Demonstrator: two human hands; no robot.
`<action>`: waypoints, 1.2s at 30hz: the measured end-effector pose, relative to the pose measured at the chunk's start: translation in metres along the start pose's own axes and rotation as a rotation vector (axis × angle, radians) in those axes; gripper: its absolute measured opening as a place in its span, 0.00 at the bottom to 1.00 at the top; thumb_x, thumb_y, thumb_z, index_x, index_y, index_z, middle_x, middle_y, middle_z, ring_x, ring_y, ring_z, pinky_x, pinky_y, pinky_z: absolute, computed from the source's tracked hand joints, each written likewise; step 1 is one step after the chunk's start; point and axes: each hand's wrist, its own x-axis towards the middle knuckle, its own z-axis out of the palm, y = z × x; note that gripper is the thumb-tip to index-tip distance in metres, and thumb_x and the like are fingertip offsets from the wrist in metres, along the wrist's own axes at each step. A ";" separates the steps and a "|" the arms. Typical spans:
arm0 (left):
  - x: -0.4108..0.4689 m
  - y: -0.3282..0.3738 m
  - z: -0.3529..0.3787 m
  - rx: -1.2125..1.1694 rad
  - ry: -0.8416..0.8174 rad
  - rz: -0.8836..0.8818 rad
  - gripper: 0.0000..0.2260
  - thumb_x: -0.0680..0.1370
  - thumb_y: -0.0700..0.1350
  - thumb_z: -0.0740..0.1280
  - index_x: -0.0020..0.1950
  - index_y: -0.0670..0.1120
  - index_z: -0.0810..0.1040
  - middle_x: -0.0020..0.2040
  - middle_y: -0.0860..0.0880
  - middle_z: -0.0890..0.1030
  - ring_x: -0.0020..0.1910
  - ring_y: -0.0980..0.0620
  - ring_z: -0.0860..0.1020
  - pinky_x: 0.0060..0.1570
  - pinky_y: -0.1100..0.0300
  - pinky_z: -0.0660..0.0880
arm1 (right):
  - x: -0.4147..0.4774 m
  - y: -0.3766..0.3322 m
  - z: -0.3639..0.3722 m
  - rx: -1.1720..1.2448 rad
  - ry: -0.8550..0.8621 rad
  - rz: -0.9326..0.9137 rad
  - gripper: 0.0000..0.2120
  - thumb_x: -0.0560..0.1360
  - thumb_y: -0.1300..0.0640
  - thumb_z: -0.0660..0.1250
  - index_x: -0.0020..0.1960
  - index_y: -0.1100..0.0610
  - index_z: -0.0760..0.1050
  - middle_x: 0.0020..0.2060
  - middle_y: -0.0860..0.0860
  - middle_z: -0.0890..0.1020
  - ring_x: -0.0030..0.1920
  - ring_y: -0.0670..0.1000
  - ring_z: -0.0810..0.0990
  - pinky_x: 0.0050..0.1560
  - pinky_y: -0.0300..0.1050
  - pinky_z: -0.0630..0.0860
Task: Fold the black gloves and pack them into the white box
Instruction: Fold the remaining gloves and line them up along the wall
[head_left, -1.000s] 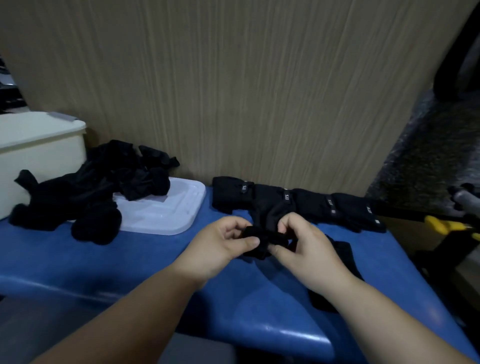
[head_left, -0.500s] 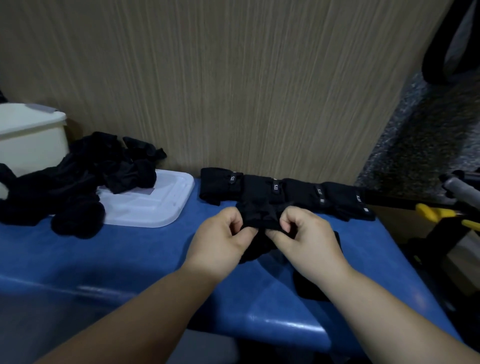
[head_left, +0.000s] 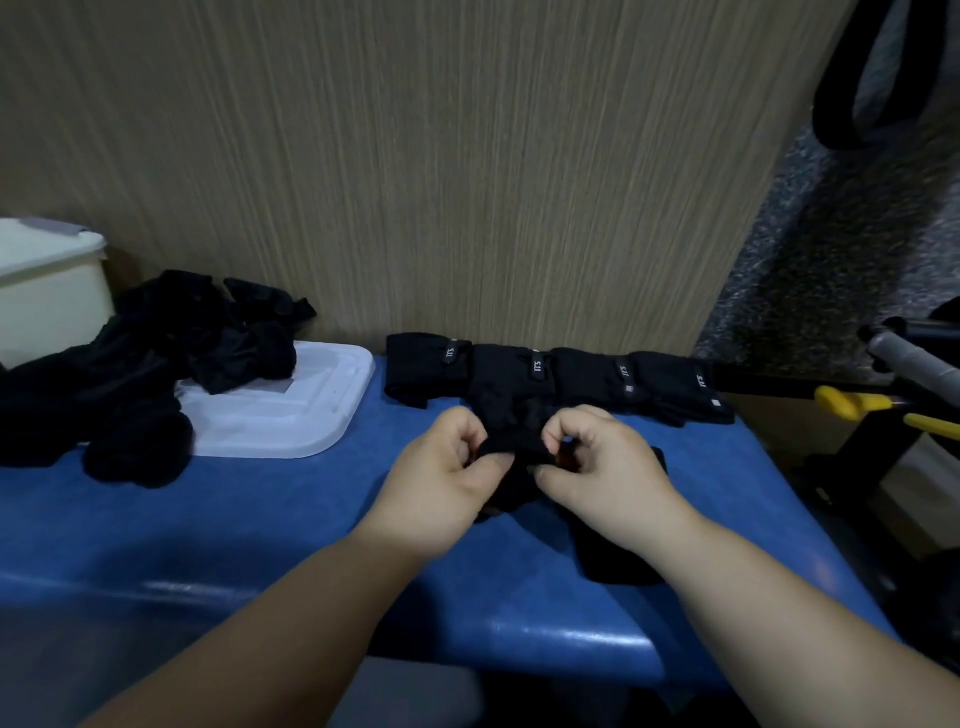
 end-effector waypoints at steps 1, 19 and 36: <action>0.000 0.001 -0.001 -0.044 -0.028 -0.028 0.08 0.76 0.42 0.67 0.42 0.45 0.69 0.30 0.50 0.77 0.30 0.56 0.76 0.32 0.65 0.72 | 0.000 0.000 0.000 -0.016 0.010 -0.001 0.17 0.66 0.63 0.72 0.33 0.47 0.67 0.37 0.44 0.72 0.33 0.41 0.70 0.36 0.32 0.65; 0.009 -0.003 -0.004 -0.680 0.034 -0.447 0.15 0.77 0.38 0.67 0.61 0.31 0.71 0.51 0.36 0.82 0.43 0.44 0.82 0.39 0.55 0.82 | -0.009 -0.005 0.002 0.073 -0.005 -0.122 0.22 0.62 0.73 0.66 0.32 0.45 0.65 0.36 0.42 0.71 0.36 0.43 0.70 0.38 0.31 0.67; 0.011 -0.004 -0.004 -0.906 -0.040 -0.468 0.27 0.74 0.43 0.70 0.71 0.41 0.66 0.58 0.39 0.81 0.45 0.44 0.82 0.34 0.55 0.78 | -0.012 -0.011 0.004 -0.078 0.149 -0.128 0.19 0.63 0.71 0.64 0.35 0.48 0.62 0.28 0.45 0.68 0.33 0.45 0.68 0.33 0.33 0.65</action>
